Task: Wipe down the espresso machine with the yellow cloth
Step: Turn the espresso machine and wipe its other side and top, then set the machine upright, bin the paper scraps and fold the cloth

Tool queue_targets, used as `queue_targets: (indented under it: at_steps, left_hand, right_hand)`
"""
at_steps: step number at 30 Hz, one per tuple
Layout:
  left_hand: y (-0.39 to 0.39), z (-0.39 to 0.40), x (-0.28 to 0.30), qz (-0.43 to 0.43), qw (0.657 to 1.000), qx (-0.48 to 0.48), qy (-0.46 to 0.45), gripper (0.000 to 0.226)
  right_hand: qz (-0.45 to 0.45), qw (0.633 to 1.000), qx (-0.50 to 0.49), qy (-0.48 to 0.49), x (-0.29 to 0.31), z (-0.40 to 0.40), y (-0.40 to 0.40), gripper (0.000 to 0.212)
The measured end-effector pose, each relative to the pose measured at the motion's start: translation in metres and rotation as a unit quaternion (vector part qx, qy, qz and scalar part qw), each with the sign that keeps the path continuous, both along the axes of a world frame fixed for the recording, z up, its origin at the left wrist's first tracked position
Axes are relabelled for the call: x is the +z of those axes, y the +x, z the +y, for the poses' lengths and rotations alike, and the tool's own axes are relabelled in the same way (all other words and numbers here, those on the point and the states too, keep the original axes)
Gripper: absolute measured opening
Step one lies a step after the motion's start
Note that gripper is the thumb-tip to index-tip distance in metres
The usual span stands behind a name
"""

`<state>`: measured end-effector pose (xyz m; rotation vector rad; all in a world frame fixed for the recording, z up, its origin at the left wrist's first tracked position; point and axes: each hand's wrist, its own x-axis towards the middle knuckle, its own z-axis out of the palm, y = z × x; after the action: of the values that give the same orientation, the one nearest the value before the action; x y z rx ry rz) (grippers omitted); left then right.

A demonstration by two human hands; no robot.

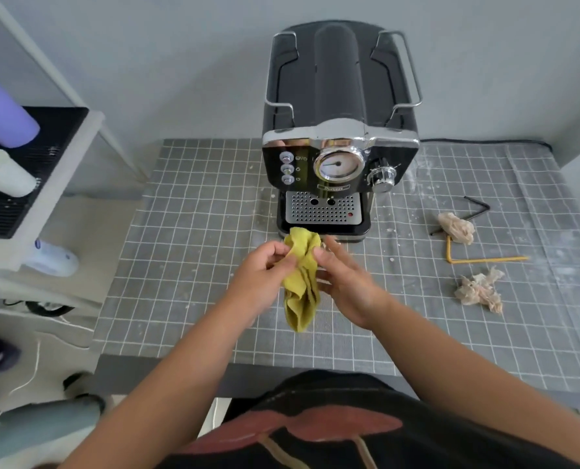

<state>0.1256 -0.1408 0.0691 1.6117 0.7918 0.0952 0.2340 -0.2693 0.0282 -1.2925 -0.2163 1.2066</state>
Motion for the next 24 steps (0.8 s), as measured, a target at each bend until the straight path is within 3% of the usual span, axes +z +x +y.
queue_targets:
  at_steps: [4, 9, 12, 16, 18, 20, 22, 24]
  left_hand:
    - [-0.007, 0.001, -0.008, -0.013, 0.996, 0.059, -0.065, 0.01]
    - [-0.022, 0.012, -0.015, -0.023, 0.986, 0.104, -0.128, 0.005]
    - [-0.039, 0.021, -0.015, -0.001, 0.979, 0.126, -0.16, 0.021]
    - [-0.064, 0.037, -0.02, 0.058, 0.974, 0.008, -0.219, 0.039]
    - [-0.068, 0.04, -0.021, 0.038, 0.971, -0.05, -0.23, 0.068]
    - [-0.068, 0.042, -0.022, -0.016, 0.971, -0.033, -0.235, 0.084]
    - [-0.069, 0.044, -0.024, -0.072, 0.967, 0.029, -0.243, 0.082]
    - [-0.073, 0.042, -0.024, -0.096, 0.966, 0.096, -0.221, 0.062]
  right_hand:
    - [0.03, 0.998, 0.027, 0.038, -0.003, -0.001, -0.01, 0.075]
    - [0.034, 0.995, -0.076, -0.057, -0.007, 0.006, -0.015, 0.027]
    - [-0.006, 0.995, -0.07, -0.067, -0.003, 0.005, -0.011, 0.023]
    - [-0.077, 0.996, 0.047, -0.009, 0.022, 0.006, -0.013, 0.025]
    - [-0.103, 0.987, 0.123, 0.014, 0.036, 0.009, -0.016, 0.031]
    - [-0.107, 0.982, 0.155, 0.028, 0.046, 0.012, -0.018, 0.033]
    - [-0.08, 0.985, 0.145, 0.046, 0.05, 0.017, -0.019, 0.032]
    - [-0.058, 0.988, 0.134, 0.043, 0.049, 0.023, -0.02, 0.029]
